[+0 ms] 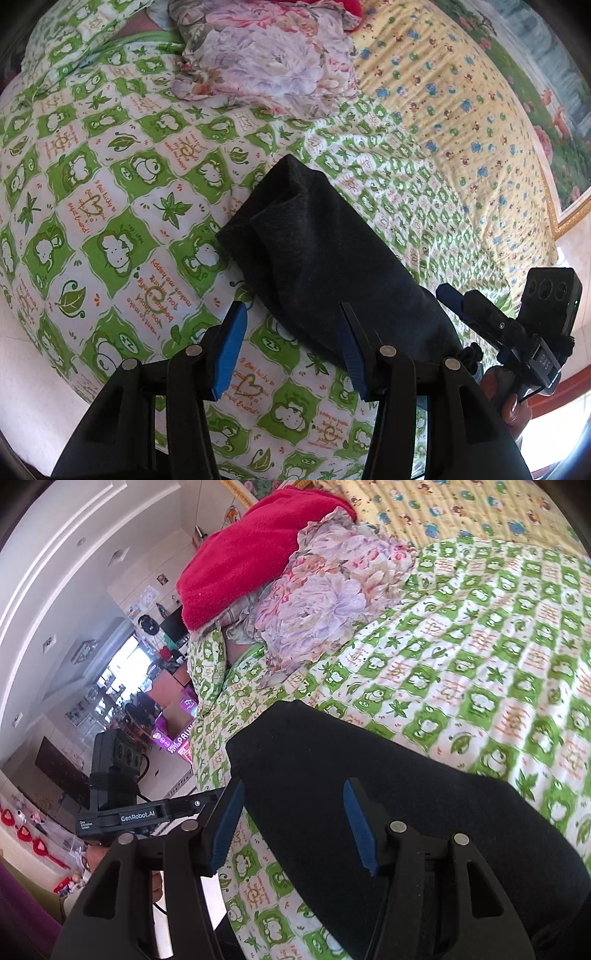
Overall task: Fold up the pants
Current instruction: 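Lower the folded pants onto the sheet and open both grippers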
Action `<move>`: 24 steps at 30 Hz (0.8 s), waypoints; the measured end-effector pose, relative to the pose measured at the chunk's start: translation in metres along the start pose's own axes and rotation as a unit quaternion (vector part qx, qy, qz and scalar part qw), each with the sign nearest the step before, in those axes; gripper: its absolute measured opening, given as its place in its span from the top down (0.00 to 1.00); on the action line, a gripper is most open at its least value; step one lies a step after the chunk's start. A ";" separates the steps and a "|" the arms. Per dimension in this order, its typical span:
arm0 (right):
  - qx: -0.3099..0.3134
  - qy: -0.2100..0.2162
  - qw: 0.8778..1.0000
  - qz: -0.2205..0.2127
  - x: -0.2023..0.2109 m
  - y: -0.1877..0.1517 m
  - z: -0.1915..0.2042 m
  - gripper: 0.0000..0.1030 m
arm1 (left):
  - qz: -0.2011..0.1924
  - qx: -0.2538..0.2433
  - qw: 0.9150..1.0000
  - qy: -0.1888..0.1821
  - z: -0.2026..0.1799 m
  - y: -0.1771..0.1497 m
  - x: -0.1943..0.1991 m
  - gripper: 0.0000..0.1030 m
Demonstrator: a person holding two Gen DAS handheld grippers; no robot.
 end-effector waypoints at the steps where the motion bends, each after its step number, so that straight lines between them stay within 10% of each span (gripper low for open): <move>1: 0.004 0.001 1.000 0.005 -0.004 0.002 0.000 0.44 | 0.002 0.002 1.000 -0.001 0.001 0.000 -0.002 0.51; 24: 0.126 0.014 0.977 0.170 -0.148 0.050 -0.003 0.44 | 0.014 0.059 0.998 -0.018 0.020 0.014 -0.035 0.51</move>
Point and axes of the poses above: each gripper's, at about its wrist camera, not at the fingertips, and x roughly against the way its jaws point, z to its left, y to its top, the point moved 10 cm from there along -x, roughly the way its jaws point
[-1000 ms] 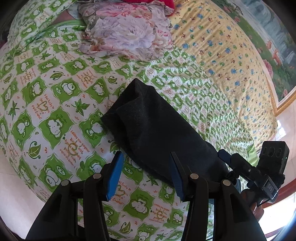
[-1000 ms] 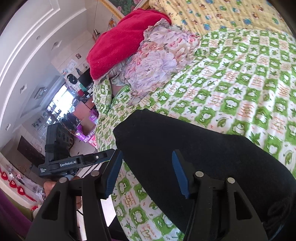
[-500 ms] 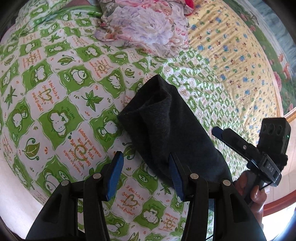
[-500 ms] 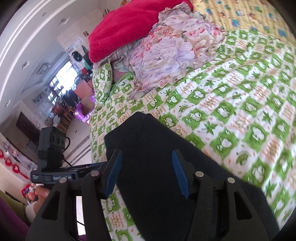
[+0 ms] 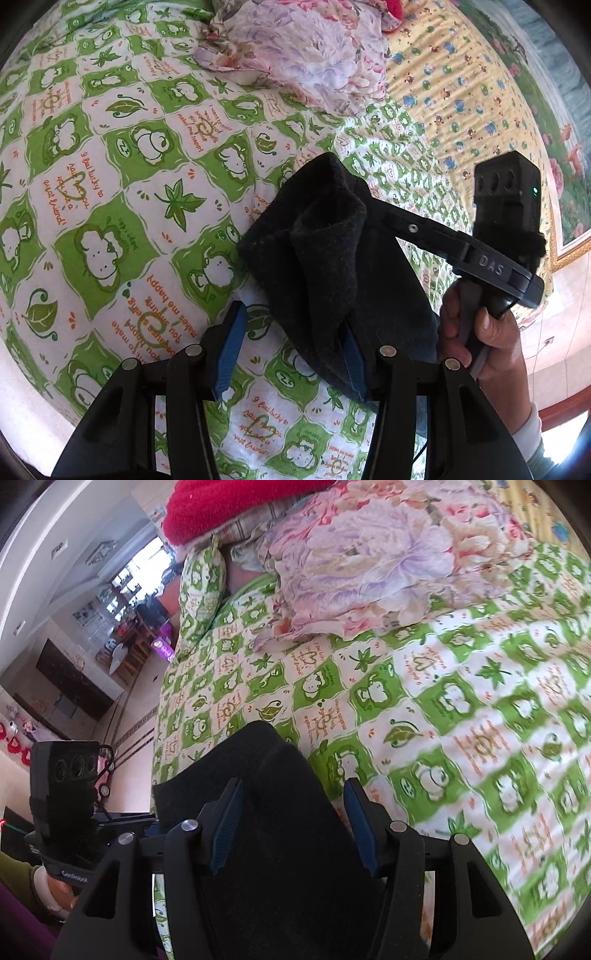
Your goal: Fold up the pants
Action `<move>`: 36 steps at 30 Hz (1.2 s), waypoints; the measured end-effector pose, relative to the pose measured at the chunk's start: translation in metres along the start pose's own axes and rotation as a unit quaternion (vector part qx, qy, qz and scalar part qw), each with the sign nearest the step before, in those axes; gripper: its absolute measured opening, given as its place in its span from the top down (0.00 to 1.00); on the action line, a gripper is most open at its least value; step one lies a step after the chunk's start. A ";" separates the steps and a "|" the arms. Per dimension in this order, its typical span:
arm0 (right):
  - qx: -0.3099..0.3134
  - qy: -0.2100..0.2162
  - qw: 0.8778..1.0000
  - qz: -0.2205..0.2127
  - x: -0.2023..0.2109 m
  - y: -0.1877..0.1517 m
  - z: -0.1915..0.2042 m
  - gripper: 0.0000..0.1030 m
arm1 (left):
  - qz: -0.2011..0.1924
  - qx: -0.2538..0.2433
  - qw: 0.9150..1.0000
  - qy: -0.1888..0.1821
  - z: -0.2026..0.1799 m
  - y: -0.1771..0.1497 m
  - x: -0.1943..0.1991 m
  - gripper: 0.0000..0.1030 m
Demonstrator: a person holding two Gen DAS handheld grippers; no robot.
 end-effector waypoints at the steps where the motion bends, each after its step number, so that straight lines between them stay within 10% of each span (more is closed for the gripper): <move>1: 0.005 0.004 1.000 0.010 -0.006 0.002 0.001 0.44 | -0.001 -0.001 1.000 -0.001 0.000 0.001 -0.001 0.51; 14: 0.012 0.020 1.000 0.009 -0.008 -0.001 0.011 0.75 | -0.014 -0.028 0.999 -0.006 -0.021 0.014 -0.008 0.76; 36: -0.047 0.028 0.978 -0.201 0.197 -0.047 0.015 0.78 | -0.026 -0.184 0.974 -0.126 -0.208 -0.025 0.040 0.79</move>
Point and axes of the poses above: each gripper's, at about its wrist camera, not at the fingertips, and x roughly against the way its jaws point, z to its left, y to its top, the point moved 10 cm from there along -x, roughly the way its jaws point
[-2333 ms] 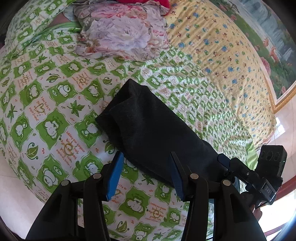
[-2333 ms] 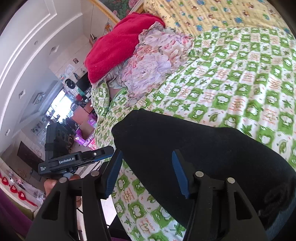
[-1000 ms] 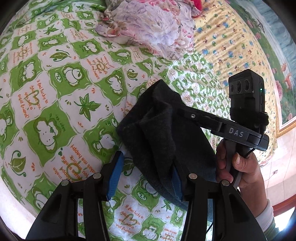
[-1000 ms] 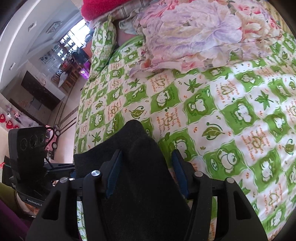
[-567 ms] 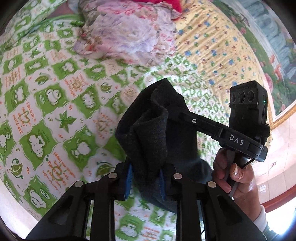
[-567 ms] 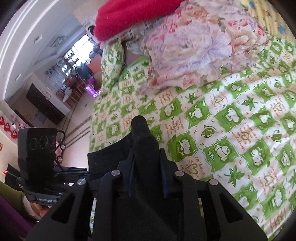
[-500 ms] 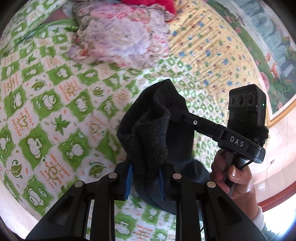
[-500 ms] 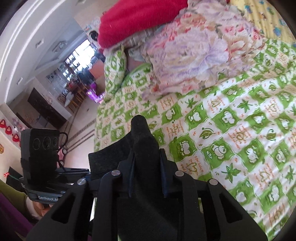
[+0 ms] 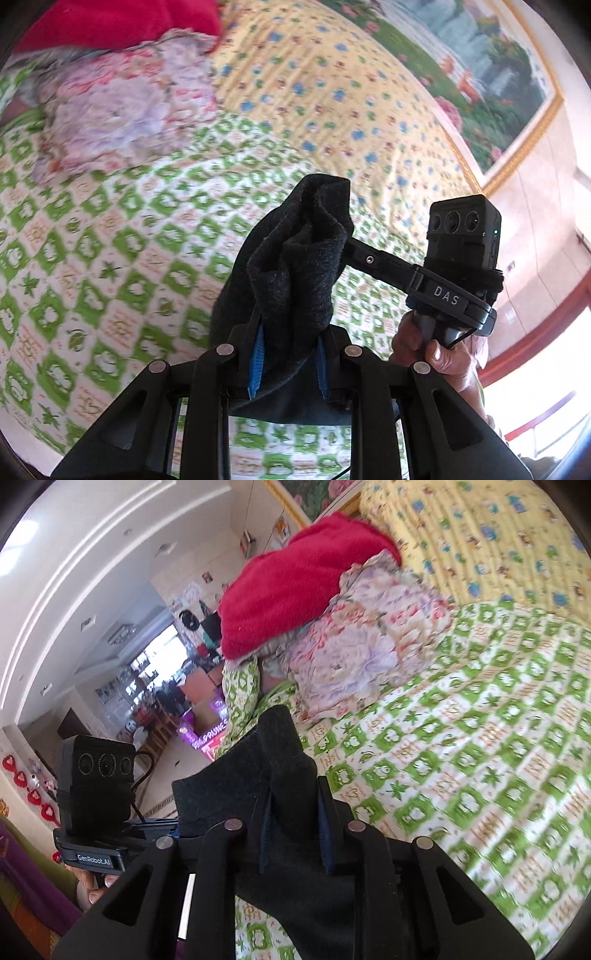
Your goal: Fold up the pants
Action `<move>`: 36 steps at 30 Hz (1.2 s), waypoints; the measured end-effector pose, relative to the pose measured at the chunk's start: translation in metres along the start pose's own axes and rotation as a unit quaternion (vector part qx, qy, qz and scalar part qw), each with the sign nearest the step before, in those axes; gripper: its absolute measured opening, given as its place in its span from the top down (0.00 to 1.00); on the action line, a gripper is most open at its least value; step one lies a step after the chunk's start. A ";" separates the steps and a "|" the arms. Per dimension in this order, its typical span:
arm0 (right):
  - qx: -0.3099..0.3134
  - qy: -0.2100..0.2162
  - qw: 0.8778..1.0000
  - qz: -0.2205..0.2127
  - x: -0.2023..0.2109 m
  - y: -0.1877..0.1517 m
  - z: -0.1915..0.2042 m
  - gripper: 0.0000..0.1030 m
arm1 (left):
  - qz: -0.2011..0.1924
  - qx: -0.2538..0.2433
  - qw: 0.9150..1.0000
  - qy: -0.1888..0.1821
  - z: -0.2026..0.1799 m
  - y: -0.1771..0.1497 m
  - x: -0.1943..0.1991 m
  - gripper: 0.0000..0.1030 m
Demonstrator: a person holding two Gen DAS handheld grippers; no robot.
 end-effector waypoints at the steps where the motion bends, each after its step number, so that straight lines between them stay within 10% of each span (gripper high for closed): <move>1: -0.005 -0.004 1.000 -0.010 0.012 -0.002 -0.003 0.78 | 0.003 -0.007 1.000 -0.005 -0.007 -0.003 -0.002 0.79; 18: -0.095 -0.045 0.987 -0.125 0.148 -0.070 -0.057 0.79 | 0.093 -0.125 0.986 -0.063 -0.145 -0.075 -0.066 0.78; 36: -0.165 -0.075 0.968 -0.175 0.203 -0.136 -0.103 0.79 | 0.169 -0.187 0.965 -0.071 -0.188 -0.138 -0.117 0.78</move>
Point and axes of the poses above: each gripper's, at about its wrist camera, not at the fingertips, and x roughly against the way its jaws point, z to its left, y to its top, the point moved 10 cm from there along -x, roughly the way its jaws point
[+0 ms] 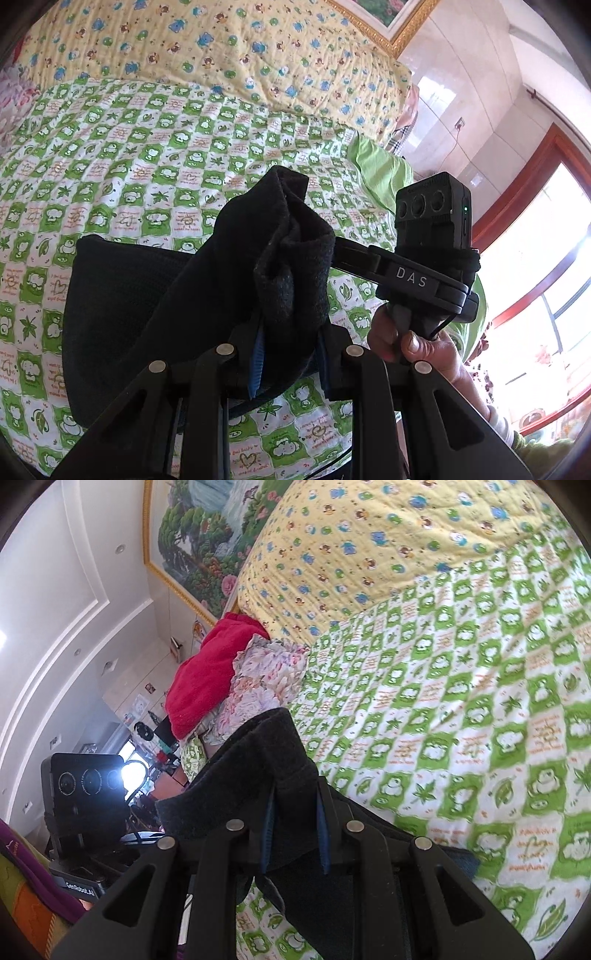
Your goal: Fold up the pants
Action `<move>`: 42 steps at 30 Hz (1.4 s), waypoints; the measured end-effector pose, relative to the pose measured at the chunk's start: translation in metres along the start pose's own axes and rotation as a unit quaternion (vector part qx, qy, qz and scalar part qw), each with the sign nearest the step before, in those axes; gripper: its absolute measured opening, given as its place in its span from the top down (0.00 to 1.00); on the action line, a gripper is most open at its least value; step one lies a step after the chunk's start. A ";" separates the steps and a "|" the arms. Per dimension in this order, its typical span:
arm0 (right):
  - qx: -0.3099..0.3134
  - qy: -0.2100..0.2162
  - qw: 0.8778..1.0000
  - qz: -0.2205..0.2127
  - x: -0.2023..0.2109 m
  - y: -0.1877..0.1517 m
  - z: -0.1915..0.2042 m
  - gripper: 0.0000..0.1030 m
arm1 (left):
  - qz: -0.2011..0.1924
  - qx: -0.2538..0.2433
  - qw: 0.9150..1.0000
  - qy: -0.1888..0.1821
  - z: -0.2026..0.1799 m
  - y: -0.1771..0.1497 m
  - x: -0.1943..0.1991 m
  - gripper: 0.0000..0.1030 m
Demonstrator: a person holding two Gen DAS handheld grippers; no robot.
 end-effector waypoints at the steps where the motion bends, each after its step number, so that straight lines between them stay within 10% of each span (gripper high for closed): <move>1: -0.006 -0.002 1.000 -0.001 0.002 -0.003 -0.005 0.79 | 0.004 -0.002 1.000 0.000 -0.001 -0.001 -0.004 0.78; 16: -0.050 -0.111 0.993 0.004 0.029 -0.032 -0.057 0.71 | 0.049 -0.034 0.998 -0.002 -0.011 -0.029 -0.049 0.61; 21: -0.051 -0.178 0.983 -0.003 0.047 -0.041 -0.064 0.40 | 0.051 -0.032 0.998 -0.025 -0.017 -0.031 -0.043 0.45; 28: -0.095 -0.237 0.967 -0.026 0.077 -0.055 -0.077 0.33 | 0.040 -0.031 0.998 -0.033 -0.013 -0.031 -0.022 0.40; 42: -0.077 -0.248 0.965 -0.033 0.077 -0.053 -0.044 0.24 | -0.002 0.023 1.000 -0.006 0.044 -0.016 0.023 0.37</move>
Point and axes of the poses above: each gripper's, at about its wrist camera, not at the fingertips, and x roughly against the way its jaws point, z to its left, y to its top, the point moved 10 cm from there along -x, roughly the way its jaws point
